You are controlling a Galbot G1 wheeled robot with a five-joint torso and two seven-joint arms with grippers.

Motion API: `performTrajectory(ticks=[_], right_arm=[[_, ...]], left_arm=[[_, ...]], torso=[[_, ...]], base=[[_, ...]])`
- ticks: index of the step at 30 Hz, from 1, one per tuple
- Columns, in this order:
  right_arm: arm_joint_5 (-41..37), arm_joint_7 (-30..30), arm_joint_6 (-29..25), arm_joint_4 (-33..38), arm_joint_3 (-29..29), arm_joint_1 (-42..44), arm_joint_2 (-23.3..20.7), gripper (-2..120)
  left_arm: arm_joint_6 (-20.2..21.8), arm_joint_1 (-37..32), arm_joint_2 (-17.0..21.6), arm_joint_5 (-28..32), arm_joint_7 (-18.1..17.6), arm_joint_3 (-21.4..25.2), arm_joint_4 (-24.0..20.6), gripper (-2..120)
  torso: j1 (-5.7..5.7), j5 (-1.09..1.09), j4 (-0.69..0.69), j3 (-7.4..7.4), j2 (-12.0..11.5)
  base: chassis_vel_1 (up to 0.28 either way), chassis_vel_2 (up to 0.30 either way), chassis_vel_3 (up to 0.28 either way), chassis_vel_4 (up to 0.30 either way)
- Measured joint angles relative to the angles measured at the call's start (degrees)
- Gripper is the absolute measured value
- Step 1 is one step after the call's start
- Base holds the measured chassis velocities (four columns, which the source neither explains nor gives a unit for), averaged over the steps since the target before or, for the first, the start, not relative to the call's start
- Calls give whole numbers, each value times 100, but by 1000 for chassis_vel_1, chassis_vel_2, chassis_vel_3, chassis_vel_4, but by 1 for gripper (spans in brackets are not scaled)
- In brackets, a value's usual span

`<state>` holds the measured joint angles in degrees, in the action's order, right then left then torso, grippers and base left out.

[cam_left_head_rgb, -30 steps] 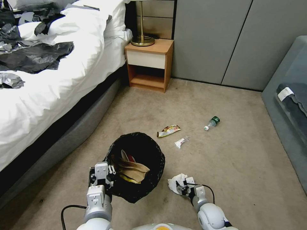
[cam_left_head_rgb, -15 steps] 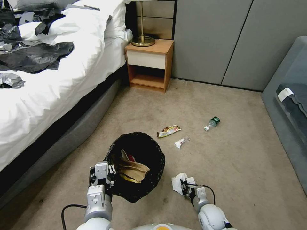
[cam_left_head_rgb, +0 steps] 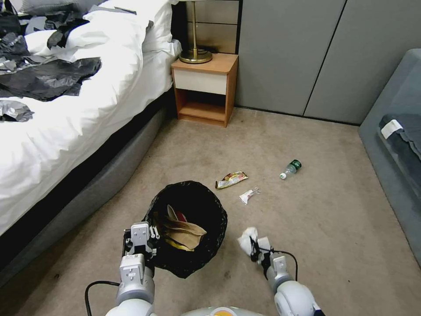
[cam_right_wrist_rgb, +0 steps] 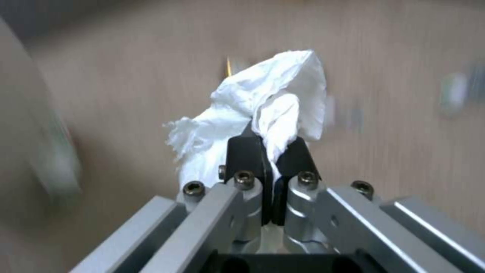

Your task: Pick up the trash bin, then pick up the garbage from the floor and place it into the trash bin.

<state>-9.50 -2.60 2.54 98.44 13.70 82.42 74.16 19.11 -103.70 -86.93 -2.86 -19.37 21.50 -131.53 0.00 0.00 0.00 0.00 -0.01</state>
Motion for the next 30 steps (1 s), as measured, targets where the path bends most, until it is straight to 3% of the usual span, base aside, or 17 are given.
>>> performTrajectory(ticks=[3, 6, 7, 10, 12, 15, 19, 30], right_arm=[[3, 18, -222, 504, 22, 79, -22, 0], [-8, 292, -751, 1661, 35, 233, -94, 0], [-8, 292, -751, 1661, 35, 233, -94, 0], [-181, 1056, -1570, 2328, 37, 214, -120, 0], [-237, 1238, -1731, 2437, 38, 193, -125, 0], [-584, 2053, -2213, 2852, 24, 188, -233, 0], [-585, 2630, -2425, 2943, -89, 351, -345, 0], [-235, 2621, -2487, 2173, -636, 592, -413, 0]], left_arm=[[-2, -4, -6, -12, 0, -7, 1, 3], [-2, -13, -9, -28, 0, -25, 0, 3], [-2, -13, -9, -28, 0, -25, 0, 3], [-2, -14, 2, -27, 0, -24, -1, 3], [-2, -14, 6, -28, 0, -25, -1, 3], [-1, -15, 13, -28, 0, -36, 2, 3], [6, 12, 16, -28, 3, -39, 27, 3], [22, 51, 27, 6, 6, -30, 36, 3]], torso=[[0, -1, 0, 0, 0], [0, -2, 0, 0, 0], [0, -2, 0, 0, 0], [0, -1, 0, 0, 0], [0, -1, 0, 0, 0], [0, 0, 0, 0, 0], [0, 0, 0, 0, 0], [0, 0, -1, 0, 0]], base=[[0, 0, 0, 0], [0, 0, 0, 0], [0, 0, 0, 0], [0, 0, 0, 0], [0, 0, 0, 0], [0, 0, 0, 0], [0, 0, 0, 0], [0, 0, 0, 0]])
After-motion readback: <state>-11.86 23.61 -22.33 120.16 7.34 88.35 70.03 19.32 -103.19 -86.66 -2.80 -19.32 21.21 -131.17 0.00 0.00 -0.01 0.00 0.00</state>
